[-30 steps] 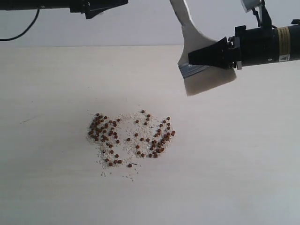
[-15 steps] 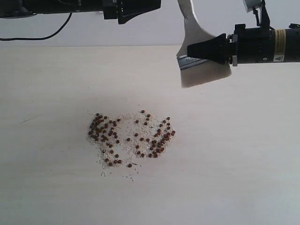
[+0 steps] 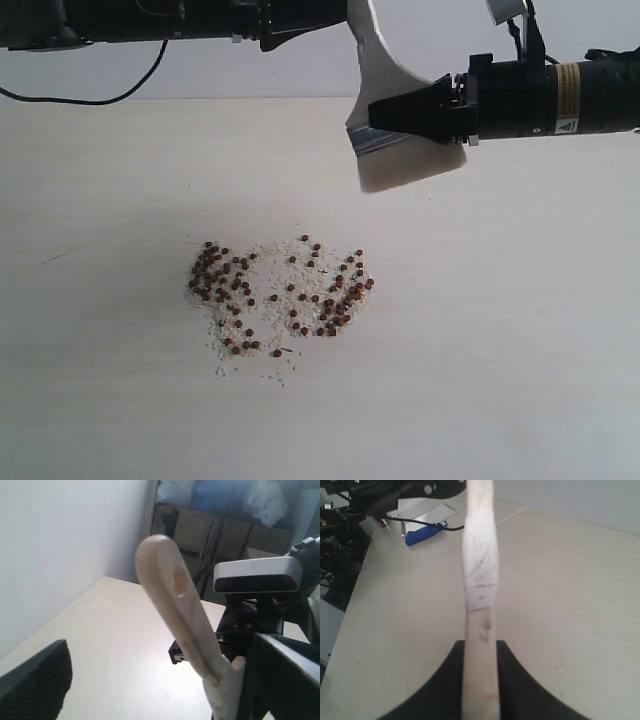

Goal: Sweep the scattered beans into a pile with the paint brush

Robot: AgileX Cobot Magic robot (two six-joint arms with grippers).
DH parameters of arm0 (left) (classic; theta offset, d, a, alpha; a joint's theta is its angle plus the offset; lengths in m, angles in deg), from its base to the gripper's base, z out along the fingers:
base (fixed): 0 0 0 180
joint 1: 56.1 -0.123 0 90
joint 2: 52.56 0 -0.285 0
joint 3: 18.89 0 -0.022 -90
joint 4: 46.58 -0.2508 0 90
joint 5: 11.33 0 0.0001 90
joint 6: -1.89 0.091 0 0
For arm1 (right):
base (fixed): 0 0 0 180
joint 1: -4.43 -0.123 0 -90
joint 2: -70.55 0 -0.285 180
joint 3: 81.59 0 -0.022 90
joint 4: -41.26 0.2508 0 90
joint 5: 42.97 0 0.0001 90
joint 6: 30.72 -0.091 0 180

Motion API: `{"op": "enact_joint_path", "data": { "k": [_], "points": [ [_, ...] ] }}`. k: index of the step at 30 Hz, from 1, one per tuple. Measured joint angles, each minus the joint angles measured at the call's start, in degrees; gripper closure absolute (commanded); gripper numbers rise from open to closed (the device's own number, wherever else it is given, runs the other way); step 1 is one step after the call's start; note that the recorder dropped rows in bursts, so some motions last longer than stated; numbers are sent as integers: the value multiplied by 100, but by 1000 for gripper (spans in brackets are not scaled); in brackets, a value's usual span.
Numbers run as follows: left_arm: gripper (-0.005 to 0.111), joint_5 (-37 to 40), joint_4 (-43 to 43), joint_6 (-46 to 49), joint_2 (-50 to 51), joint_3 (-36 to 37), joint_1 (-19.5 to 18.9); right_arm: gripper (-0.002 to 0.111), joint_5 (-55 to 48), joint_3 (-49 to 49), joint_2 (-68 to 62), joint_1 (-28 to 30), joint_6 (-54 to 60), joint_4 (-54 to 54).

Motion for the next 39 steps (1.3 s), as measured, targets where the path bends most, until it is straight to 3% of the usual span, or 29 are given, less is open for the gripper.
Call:
{"op": "enact_joint_path", "data": {
  "k": [10, 19, 39],
  "points": [
    [19, 61, 2, -329, 48, -353, 34, 108, 0, 0, 0, 0, 11, 36],
    [46, -232, 12, -369, 48, -499, 321, 108, 0, 0, 0, 0, 11, 36],
    [46, -321, 12, -708, 110, -883, 379, 108, 0, 0, 9, 0, 11, 48]
  ]
}}
